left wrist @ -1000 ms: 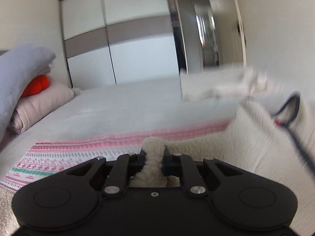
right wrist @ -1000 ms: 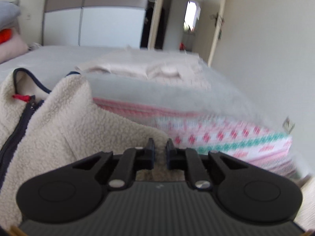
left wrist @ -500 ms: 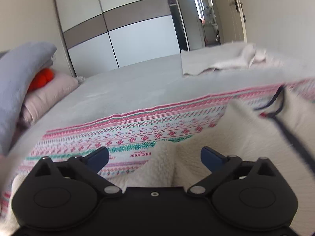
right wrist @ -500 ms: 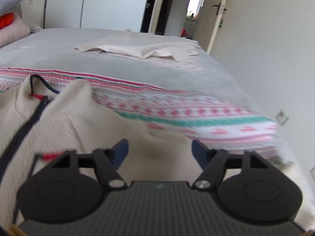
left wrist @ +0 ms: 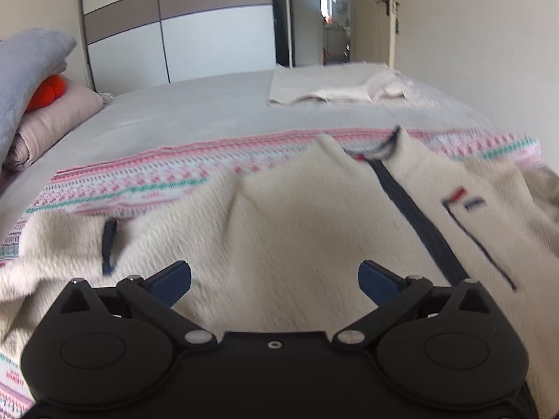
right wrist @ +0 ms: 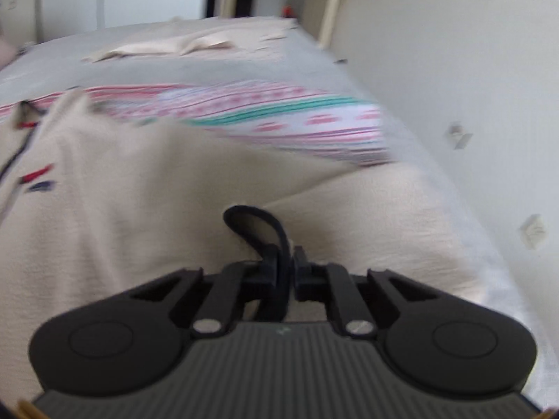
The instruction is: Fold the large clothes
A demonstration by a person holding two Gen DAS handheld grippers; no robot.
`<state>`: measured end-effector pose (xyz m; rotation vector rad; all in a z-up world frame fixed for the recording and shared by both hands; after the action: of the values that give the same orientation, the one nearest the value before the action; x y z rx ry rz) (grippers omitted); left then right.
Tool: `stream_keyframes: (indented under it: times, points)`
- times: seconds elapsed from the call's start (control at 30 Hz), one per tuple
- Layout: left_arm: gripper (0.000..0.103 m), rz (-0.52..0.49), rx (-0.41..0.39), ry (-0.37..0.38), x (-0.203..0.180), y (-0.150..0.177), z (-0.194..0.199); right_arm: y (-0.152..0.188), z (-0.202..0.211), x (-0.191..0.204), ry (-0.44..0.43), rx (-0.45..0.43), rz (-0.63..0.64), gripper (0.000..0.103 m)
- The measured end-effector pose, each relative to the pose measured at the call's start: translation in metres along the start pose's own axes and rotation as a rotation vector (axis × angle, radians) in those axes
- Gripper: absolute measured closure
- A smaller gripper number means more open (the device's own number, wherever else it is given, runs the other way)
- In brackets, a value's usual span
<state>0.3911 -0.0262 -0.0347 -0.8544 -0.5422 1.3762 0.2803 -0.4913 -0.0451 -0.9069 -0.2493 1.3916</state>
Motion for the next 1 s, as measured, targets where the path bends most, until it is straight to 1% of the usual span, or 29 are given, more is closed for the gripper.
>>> stream_keyframes:
  times: [0.13, 0.2, 0.3, 0.37, 0.43, 0.6, 0.63, 0.73, 0.8, 0.83, 0.87, 0.9, 0.97, 1.0]
  points:
    - [0.000, -0.044, 0.007, -0.017, -0.006, 0.015, 0.004, 0.000, 0.012, -0.054, 0.171, -0.025, -0.045, 0.100]
    - [0.000, -0.054, 0.010, -0.031, -0.007, 0.018, 0.004, 0.002, 0.019, -0.089, 0.280, -0.028, -0.069, 0.100]
    - [0.000, -0.049, 0.013, -0.039, -0.005, 0.022, 0.005, 0.005, 0.029, -0.143, 0.481, -0.021, -0.063, 0.100]
    - [0.000, -0.041, 0.017, -0.045, -0.004, 0.024, 0.006, 0.010, 0.034, -0.177, 0.593, 0.005, -0.072, 0.100]
    - [0.000, -0.036, 0.019, -0.052, -0.002, 0.025, 0.008, 0.018, 0.035, -0.204, 0.667, 0.047, -0.093, 0.100]
    - [0.000, -0.019, 0.023, -0.077, 0.010, 0.028, 0.015, 0.035, 0.033, -0.243, 0.844, 0.122, -0.039, 0.100]
    - [0.000, -0.015, 0.023, -0.086, 0.013, 0.028, 0.017, 0.038, 0.034, -0.250, 0.865, 0.134, -0.047, 0.100]
    - [0.000, 0.000, 0.022, -0.112, 0.025, 0.027, 0.021, 0.047, 0.033, -0.267, 0.869, 0.160, -0.123, 0.100]
    - [0.000, 0.016, 0.016, -0.129, 0.034, 0.025, 0.025, 0.049, 0.030, -0.266, 0.873, 0.150, -0.113, 0.098]
    - [0.000, 0.025, 0.012, -0.133, 0.038, 0.024, 0.027, 0.049, 0.028, -0.262, 0.854, 0.135, -0.112, 0.093]
    - [0.000, 0.036, 0.008, -0.136, 0.043, 0.022, 0.030, 0.048, 0.027, -0.257, 0.831, 0.127, -0.121, 0.078]
    - [0.000, 0.046, 0.004, -0.140, 0.049, 0.021, 0.032, 0.049, 0.028, -0.253, 0.809, 0.118, -0.129, 0.060]
    - [0.000, 0.058, -0.005, -0.158, 0.060, 0.017, 0.037, 0.049, 0.031, -0.240, 0.731, 0.097, -0.133, 0.042]
    - [0.000, 0.061, -0.013, -0.171, 0.066, 0.015, 0.040, 0.048, 0.035, -0.233, 0.702, 0.080, -0.138, 0.041]
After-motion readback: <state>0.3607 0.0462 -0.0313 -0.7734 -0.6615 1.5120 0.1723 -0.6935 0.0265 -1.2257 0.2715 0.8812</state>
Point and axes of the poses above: each gripper's, at about its wrist camera, not at the fingertips, and z roughly against the way its jaws point, x to its left, y to its underside, the point moved 6 cm from there along -z, roughly the way its jaws point, and after that the axes turned 15 degrees about z, right-handed, at the moved point
